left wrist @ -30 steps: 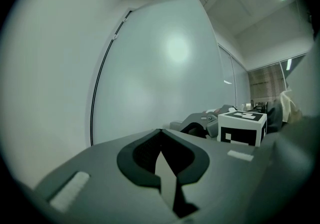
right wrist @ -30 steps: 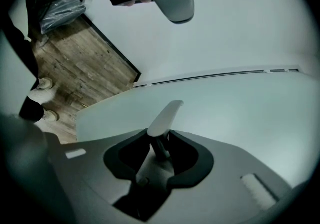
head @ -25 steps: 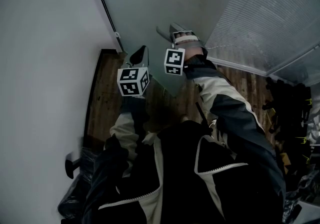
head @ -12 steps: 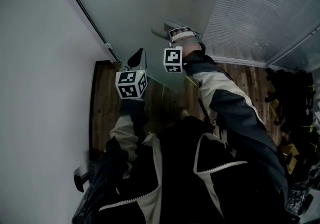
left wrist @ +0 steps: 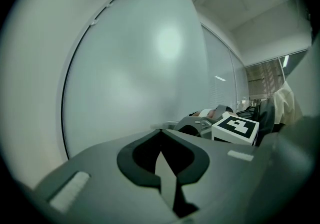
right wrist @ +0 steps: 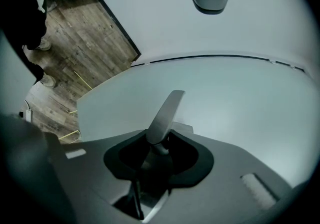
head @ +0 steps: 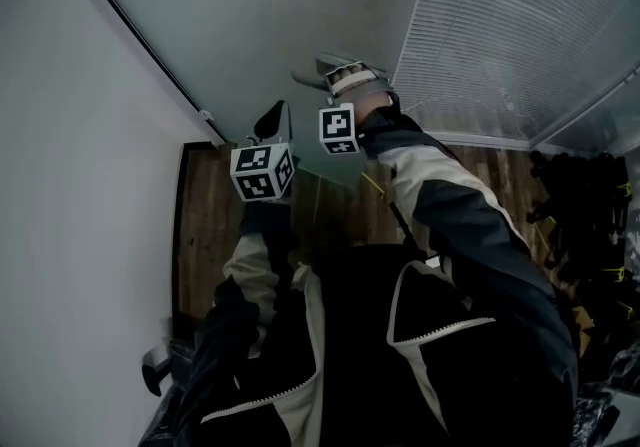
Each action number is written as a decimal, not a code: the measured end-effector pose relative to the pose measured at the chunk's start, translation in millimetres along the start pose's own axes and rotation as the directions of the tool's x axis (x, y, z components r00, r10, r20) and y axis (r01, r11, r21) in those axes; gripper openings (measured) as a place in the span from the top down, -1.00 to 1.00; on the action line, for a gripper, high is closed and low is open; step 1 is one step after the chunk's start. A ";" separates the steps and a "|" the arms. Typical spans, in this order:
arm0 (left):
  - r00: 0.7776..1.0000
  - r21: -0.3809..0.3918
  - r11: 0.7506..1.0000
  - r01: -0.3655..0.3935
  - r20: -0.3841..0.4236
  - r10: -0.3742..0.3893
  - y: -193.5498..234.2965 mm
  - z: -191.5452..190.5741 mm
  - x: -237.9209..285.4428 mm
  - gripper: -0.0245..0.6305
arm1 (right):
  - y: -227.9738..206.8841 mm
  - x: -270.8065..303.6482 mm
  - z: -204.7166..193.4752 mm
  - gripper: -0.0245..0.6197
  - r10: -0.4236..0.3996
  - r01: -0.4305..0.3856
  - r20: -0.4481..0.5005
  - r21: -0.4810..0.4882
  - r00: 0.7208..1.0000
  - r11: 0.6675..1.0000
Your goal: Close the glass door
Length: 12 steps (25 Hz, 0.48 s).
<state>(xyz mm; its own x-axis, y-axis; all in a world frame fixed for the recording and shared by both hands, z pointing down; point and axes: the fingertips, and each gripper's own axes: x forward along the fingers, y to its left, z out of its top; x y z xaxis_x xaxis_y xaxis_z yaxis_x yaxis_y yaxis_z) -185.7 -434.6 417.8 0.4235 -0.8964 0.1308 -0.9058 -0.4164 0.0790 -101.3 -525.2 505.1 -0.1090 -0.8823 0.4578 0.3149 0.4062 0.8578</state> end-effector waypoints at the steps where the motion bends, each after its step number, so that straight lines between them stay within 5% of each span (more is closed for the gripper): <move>1: 1.000 -0.001 1.000 -0.005 0.003 0.005 -2.5 1.7 6.9 0.93 | -1.9 5.6 -5.5 0.54 -0.003 0.003 0.003 0.001 1.000 1.000; 12: 1.000 0.017 1.000 -0.003 -0.031 0.003 -0.1 7.8 48.5 0.93 | -23.1 68.6 -58.7 0.52 0.012 -0.013 -0.075 -0.011 0.997 1.000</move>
<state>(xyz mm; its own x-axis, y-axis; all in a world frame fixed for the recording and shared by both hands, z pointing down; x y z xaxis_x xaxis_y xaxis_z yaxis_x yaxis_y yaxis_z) -165.2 -479.3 416.5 0.4210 -0.8926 0.1612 -0.9070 -0.4165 0.0619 -60.7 -609.0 503.0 -0.0344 -0.8929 0.4490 0.3263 0.4146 0.8495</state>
